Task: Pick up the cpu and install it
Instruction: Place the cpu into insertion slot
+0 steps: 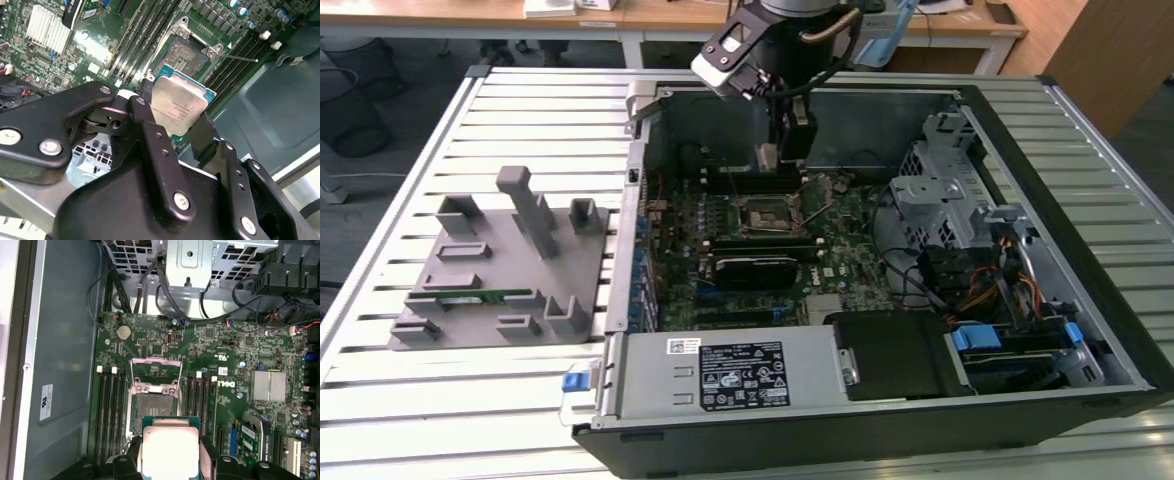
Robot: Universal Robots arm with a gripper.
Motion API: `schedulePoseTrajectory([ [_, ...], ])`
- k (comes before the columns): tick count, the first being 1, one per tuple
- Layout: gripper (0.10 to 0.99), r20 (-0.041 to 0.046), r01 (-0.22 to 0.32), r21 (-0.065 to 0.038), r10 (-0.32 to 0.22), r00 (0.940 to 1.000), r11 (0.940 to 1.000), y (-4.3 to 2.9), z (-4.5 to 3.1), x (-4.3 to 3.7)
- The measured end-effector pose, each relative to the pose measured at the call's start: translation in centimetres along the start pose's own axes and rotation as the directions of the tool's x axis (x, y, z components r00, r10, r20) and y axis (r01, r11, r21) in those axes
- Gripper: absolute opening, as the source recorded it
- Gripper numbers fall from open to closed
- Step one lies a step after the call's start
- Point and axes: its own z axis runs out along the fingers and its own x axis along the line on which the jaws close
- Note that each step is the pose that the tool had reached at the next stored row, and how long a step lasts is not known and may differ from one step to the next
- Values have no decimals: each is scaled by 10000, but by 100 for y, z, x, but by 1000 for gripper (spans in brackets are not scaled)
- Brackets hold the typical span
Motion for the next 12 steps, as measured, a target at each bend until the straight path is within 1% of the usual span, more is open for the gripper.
schedulePoseTrajectory([
  [3,541,-22,0,-1,0,10000,10000,0,18,-1],
  [12,541,-22,0,0,0,10000,10000,-3,88,-1],
])
